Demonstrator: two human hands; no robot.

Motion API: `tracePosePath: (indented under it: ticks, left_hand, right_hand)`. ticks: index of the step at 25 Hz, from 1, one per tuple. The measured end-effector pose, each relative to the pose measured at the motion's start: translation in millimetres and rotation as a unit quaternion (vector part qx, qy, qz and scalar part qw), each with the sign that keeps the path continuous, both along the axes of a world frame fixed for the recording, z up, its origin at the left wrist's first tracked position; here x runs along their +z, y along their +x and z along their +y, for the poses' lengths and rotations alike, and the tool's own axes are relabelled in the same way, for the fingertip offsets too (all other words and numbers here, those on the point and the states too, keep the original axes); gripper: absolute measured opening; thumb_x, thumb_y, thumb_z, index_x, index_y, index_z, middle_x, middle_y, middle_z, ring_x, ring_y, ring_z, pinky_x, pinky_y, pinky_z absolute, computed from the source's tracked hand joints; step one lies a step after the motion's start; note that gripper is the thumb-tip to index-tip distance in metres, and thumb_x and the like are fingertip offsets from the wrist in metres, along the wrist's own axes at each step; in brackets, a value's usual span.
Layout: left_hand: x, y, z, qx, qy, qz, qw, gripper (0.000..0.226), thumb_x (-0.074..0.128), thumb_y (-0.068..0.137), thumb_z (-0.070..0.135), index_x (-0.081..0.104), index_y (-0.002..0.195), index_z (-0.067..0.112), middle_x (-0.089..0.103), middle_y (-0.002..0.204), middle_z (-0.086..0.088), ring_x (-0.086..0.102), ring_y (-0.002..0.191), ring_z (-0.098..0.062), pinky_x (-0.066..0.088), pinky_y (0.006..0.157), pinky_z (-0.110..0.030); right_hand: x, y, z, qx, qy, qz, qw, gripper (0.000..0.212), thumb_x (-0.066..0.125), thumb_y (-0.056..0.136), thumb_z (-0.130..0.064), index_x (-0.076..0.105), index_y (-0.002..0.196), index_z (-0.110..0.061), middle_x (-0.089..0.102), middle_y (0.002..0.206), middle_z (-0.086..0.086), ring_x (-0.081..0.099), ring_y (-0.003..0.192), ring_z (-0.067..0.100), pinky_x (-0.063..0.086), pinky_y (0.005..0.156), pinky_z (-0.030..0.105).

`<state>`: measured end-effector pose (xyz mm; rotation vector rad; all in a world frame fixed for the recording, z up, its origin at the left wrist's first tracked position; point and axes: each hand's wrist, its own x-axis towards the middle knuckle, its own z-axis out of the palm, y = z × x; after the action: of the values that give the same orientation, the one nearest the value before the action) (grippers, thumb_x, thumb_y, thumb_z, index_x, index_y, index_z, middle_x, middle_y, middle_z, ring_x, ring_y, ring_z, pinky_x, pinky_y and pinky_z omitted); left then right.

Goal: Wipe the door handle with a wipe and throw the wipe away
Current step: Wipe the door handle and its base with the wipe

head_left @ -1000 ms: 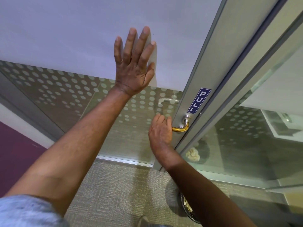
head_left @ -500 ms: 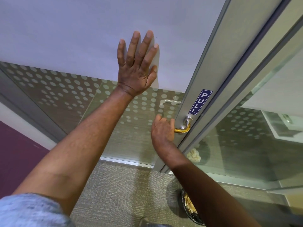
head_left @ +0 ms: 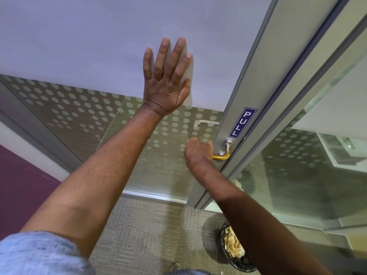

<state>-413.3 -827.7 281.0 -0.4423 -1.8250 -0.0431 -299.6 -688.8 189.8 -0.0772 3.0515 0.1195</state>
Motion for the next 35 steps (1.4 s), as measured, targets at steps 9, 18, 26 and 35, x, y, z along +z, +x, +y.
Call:
tracePosePath:
  ticks: [9, 18, 26, 35]
  left_hand:
    - [-2, -3, 0, -0.005, 0.007, 0.0, 1.0, 0.063, 0.045, 0.105, 0.039, 0.024, 0.16, 0.019, 0.023, 0.166, -0.012, 0.014, 0.155, -0.037, -0.005, 0.131, -0.055]
    - [-2, -3, 1, -0.01, 0.008, 0.002, 1.0, 0.067, 0.044, 0.105, 0.039, 0.017, 0.164, 0.022, 0.018, 0.169, -0.009, 0.012, 0.161, -0.036, -0.003, 0.132, -0.056]
    - [-2, -2, -1, -0.011, 0.012, -0.011, 1.0, 0.068, 0.044, 0.106, 0.038, 0.014, 0.166, 0.023, 0.016, 0.17, -0.009, -0.002, 0.165, -0.03, -0.004, 0.131, -0.056]
    - [-2, -1, 0, -0.005, 0.005, -0.009, 1.0, 0.06, 0.043, 0.106, 0.037, 0.024, 0.161, 0.019, 0.021, 0.167, -0.011, 0.016, 0.155, -0.04, -0.004, 0.131, -0.056]
  right_hand:
    - [-19, 31, 16, 0.092, 0.185, 0.054, 0.977, 0.085, 0.073, 0.081, -0.027, 0.029, 0.148, 0.003, 0.044, 0.101, 0.007, 0.046, 0.085, 0.021, 0.04, 0.095, 0.041]
    - [-2, 1, 3, 0.026, 0.062, -0.006, 0.998, 0.022, 0.072, 0.086, -0.013, 0.061, 0.104, -0.013, 0.059, 0.075, -0.003, 0.051, 0.056, 0.014, 0.044, 0.093, 0.043]
    - [-7, 22, 7, 0.103, 0.213, 0.018, 0.972, 0.054, 0.071, 0.082, -0.032, 0.049, 0.123, -0.004, 0.049, 0.097, 0.004, 0.049, 0.086, 0.019, 0.039, 0.091, 0.039]
    - [2, 12, 7, 0.051, 0.069, 0.01, 0.996, 0.022, 0.069, 0.088, -0.01, 0.06, 0.107, -0.015, 0.061, 0.078, -0.006, 0.057, 0.062, 0.012, 0.041, 0.1, 0.042]
